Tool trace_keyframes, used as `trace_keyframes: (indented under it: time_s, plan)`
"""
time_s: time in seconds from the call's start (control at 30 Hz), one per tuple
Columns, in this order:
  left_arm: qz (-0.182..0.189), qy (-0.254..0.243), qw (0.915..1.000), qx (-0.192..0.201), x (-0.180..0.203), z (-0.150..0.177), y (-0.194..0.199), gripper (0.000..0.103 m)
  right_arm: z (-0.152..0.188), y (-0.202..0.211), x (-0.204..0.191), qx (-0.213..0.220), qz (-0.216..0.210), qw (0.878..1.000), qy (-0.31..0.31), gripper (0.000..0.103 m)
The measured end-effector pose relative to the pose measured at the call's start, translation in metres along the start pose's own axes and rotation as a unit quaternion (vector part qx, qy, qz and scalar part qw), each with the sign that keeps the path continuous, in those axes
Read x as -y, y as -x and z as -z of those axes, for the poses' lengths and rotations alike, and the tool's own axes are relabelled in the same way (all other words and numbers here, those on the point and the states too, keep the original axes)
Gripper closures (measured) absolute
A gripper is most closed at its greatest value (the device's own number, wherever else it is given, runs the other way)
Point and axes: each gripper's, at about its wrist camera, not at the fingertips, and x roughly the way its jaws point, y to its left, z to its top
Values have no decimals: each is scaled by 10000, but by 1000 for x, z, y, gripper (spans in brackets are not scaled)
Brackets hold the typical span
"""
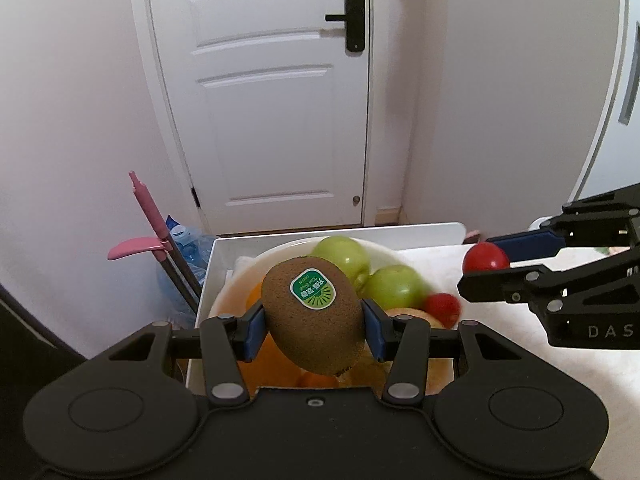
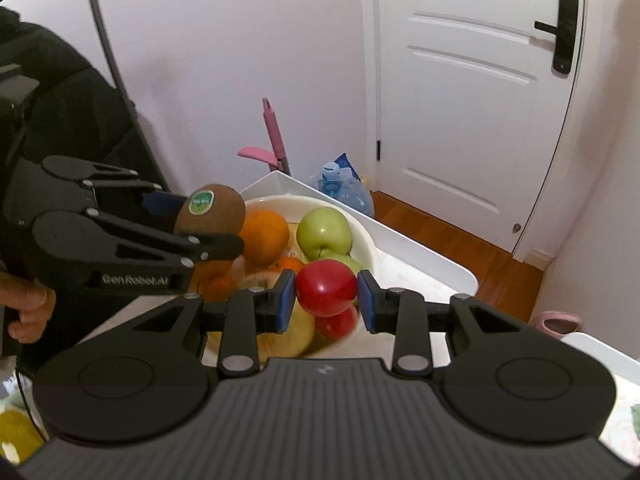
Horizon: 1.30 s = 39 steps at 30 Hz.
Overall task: Organize fruits
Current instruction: 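Carry the kiwi and red tomato over the bowl with both tools, then open the left tool to drop the kiwi while the right tool releases the tomato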
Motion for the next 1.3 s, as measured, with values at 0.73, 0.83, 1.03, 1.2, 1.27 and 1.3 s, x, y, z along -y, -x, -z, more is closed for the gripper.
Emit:
trace_keyframes:
  time_s: [0.73,0.83,1.03,1.2,1.27,1.3]
  plan:
    - [145,-195,9995,191,-17,6,0,4,-20,-27,10,-38,184,9984,-535,55]
    - [85,-128,9997,212,-23,11,7,3,-26,-33,7,-78,90,9988,-474,55]
    - [0,54,9999,162,-33,20,15,3,-31,-51,-1,-213,-77,9989,-400,55]
    - [-40,165,9998,133,-41,26,17,3,-27,-64,-3,-279,-165,9986,-406,55]
    - [-50,172,9998,115,-42,28,17,3,-25,-67,-4,-274,-213,9985,-417,55]
    - [-54,170,9998,111,-43,29,17,3,-24,-67,-4,-250,-246,9985,-416,54]
